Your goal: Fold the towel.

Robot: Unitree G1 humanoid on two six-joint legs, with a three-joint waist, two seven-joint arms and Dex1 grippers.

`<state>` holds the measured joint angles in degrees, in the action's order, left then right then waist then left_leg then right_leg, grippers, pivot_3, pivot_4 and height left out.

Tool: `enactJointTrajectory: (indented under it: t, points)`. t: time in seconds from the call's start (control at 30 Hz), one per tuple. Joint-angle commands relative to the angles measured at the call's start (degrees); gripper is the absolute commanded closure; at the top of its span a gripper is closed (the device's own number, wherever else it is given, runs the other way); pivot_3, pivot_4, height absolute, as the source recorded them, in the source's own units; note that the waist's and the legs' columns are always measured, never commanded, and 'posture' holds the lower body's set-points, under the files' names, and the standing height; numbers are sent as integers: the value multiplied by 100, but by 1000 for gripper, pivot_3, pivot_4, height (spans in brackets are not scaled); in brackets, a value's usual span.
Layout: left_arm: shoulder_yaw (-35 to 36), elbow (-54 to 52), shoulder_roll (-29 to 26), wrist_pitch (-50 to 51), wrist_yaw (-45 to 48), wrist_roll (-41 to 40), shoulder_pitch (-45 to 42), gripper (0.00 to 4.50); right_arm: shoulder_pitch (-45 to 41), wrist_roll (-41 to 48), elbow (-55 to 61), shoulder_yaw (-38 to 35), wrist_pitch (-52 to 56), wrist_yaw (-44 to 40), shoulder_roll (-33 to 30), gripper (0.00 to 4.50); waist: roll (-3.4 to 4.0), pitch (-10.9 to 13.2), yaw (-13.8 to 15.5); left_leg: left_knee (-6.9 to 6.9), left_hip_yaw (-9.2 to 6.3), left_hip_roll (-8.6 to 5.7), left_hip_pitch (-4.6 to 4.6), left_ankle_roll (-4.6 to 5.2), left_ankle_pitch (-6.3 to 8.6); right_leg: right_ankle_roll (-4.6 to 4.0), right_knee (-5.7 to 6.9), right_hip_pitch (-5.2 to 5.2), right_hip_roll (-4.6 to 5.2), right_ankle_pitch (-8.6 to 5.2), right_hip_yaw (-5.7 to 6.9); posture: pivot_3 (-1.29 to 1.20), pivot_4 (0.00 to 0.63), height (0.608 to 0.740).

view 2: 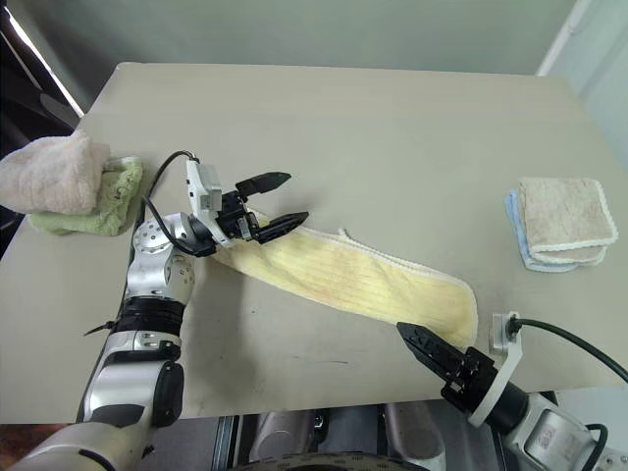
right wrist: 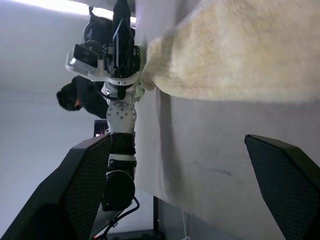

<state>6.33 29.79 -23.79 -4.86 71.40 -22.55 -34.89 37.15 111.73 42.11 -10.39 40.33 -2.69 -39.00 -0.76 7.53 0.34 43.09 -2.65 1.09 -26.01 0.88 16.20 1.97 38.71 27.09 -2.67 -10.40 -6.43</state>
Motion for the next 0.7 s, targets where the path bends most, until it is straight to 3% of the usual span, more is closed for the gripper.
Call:
enactJointTrajectory:
  t: [0.03, 0.3, 0.7]
  points:
    - [-210, -618, -77, 260, 408, -193, 185, 29, 353, 127, 74, -30, -195, 117, -108, 0, 0, 0, 2, -1, -3, -1, 0, 0, 0, 0, 0, -1, 0, 0, 1, 0, 150, 703]
    - [-471, -980, -129, 277, 582, -124, 539, 29, 606, 127, -316, -209, -378, 905, -188, 0, 2, 0, 4, -6, -9, 0, -3, -10, 14, -4, -2, 6, -1, -8, 1, 0, 150, 703]
    - [-662, -1755, -45, 792, 371, -198, 888, 29, -120, 127, -407, -732, -783, 1739, 752, 0, 4, -1, -5, -5, -19, -2, 0, -9, 18, -3, -57, -16, -1, -6, 0, 0, 150, 703]
